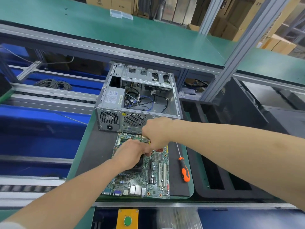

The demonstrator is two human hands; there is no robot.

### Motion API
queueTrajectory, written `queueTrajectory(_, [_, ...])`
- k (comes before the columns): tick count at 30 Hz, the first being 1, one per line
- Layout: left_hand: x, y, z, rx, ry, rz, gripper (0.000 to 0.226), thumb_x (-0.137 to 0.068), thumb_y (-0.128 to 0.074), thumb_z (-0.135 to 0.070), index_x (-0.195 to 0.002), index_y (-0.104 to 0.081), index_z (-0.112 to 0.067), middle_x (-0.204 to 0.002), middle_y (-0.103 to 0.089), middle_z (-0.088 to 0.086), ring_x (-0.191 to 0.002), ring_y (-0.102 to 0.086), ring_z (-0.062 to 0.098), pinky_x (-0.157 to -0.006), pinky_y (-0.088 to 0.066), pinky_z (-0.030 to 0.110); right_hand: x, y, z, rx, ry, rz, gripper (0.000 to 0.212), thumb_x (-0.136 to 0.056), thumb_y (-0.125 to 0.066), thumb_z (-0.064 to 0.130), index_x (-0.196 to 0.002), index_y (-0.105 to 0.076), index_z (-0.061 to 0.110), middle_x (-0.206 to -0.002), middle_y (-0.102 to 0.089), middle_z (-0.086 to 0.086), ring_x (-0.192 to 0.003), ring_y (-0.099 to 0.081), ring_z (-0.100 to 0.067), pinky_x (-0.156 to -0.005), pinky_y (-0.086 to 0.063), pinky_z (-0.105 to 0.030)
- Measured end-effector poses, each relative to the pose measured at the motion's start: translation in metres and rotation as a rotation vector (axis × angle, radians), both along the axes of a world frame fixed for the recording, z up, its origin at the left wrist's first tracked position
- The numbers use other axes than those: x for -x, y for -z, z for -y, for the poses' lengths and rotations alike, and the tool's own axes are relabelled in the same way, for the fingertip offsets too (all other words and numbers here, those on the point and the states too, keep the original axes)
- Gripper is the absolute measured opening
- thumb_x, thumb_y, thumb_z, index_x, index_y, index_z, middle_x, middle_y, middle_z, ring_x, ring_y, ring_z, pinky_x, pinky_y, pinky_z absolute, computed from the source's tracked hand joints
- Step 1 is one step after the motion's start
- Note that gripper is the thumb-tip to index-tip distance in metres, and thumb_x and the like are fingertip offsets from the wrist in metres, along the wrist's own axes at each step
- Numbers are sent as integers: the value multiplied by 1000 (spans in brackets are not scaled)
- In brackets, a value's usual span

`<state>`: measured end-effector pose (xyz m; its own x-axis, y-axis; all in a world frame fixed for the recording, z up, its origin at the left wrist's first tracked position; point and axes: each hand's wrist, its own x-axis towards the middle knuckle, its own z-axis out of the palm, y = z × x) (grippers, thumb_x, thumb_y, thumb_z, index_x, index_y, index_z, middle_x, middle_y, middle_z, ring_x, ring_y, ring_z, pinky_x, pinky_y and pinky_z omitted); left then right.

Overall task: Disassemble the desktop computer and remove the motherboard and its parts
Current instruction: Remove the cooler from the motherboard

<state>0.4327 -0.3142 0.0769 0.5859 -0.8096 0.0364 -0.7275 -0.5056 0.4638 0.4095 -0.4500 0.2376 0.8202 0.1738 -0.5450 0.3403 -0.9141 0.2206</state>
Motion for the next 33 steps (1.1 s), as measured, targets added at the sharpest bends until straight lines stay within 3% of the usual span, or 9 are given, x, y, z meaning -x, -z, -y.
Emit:
queueTrajectory(3, [1,-2,0,33,7,22,23,-106,-52,-24,-90,-66,-30,-97,-72,-9,-89,-64,21,-76,-49,36,-20,7,-10,-34,728,-405,46,-108,-36,41,-107,-59,1,-69,-68,-7,-42,-51,-13,-37,-39,-17])
queueTrajectory(5, [2,-3,0,22,16,51,21,-106,-52,-25,-93,-67,-30,-93,-71,-8,-89,-62,20,-75,-43,33,-25,9,-11,-18,829,-530,40,-112,-28,29,-128,-58,9,-83,-67,-5,-49,-35,-11,-36,-28,-15])
queueTrajectory(10, [1,-7,0,31,34,49,19,-109,-48,-33,-107,-67,-31,-90,-67,-8,-90,-62,22,-78,-45,37,-15,1,-16,176,166,-345,36,-103,-44,19,-76,-66,7,-60,-63,1,-44,-49,-12,-45,-37,-23])
queueTrajectory(17, [4,-13,2,48,24,-20,18,-106,-54,-31,-109,-72,-32,-106,-75,-16,-99,-67,10,-91,-50,32,8,1,-5,244,-544,12,12,-92,-67,19,-104,-68,17,-87,-63,-5,-83,-66,-31,-64,-53,-35])
queueTrajectory(21, [4,-12,3,-1,-8,-22,21,-106,-54,-35,-102,-74,-30,-106,-75,-11,-98,-67,17,-88,-51,36,10,5,-2,261,-681,87,14,-91,-64,11,-102,-68,18,-84,-66,-2,-84,-69,-28,-61,-49,-33])
queueTrajectory(24, [4,-9,2,-25,-8,-13,27,-107,-50,-35,-97,-74,-29,-103,-74,-11,-96,-66,19,-86,-53,39,6,2,-3,198,-480,94,13,-94,-66,23,-107,-65,19,-83,-50,0,-84,-66,-27,-57,-46,-32])
queueTrajectory(28, [3,-8,1,-1,0,5,22,-107,-52,-32,-97,-71,-28,-99,-72,-8,-90,-65,21,-81,-53,38,-13,-1,-3,21,284,-155,56,-94,-58,61,-90,-60,5,-66,-72,-3,-48,-61,-17,-42,-44,-21])
queueTrajectory(30, [3,-7,1,5,7,24,25,-107,-51,-35,-89,-67,-27,-94,-70,-10,-86,-64,21,-77,-53,38,-23,4,-6,-11,678,-408,61,-106,-36,56,-115,-57,-1,-66,-70,-4,-43,-47,-13,-41,-38,-19])
queueTrajectory(33, [1,-5,1,1,18,28,27,-106,-48,-42,-87,-61,-29,-80,-63,-8,-81,-57,21,-72,-48,38,-28,11,-3,-35,849,-511,54,-111,-31,43,-141,-51,2,-72,-58,1,-51,-25,-12,-46,-23,-19])
